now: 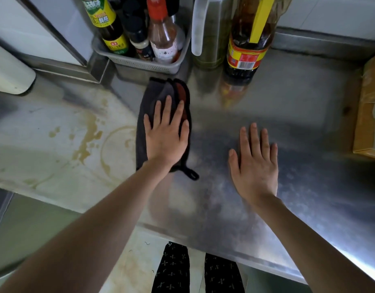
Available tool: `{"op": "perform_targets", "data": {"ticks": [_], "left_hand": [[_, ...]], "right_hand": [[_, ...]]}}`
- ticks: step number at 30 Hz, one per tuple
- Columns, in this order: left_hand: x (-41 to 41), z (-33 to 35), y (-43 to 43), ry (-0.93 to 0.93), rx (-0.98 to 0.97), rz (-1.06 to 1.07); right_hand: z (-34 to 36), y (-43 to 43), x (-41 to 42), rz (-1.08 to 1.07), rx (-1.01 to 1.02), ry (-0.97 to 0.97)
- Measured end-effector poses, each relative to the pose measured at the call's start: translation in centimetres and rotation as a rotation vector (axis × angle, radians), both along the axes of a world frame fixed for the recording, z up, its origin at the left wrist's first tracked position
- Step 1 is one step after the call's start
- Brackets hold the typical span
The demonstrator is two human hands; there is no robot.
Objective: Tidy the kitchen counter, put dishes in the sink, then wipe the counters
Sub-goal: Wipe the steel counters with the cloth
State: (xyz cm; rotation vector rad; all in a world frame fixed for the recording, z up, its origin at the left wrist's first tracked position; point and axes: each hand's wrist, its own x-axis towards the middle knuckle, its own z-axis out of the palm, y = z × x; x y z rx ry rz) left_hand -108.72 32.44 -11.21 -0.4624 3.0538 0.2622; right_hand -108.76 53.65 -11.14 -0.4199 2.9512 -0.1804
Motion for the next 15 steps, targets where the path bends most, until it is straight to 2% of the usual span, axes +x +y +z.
{"op": "perform_targets", "data": {"ticks": [7, 9, 15], "left_hand": [[12.6, 0.1, 0.7, -0.095, -0.016, -0.067], [13.5, 0.3, -0.9, -0.099, -0.012, -0.05], [10.2, 0.4, -7.1, -0.1, -0.016, 0.183]], "right_hand": [[0.1, -0.1, 0.0, 0.006, -0.036, -0.013], [0.2, 0.0, 0.0, 0.004, -0.036, -0.015], [0.1, 0.0, 0.0, 0.007, -0.013, -0.007]]}}
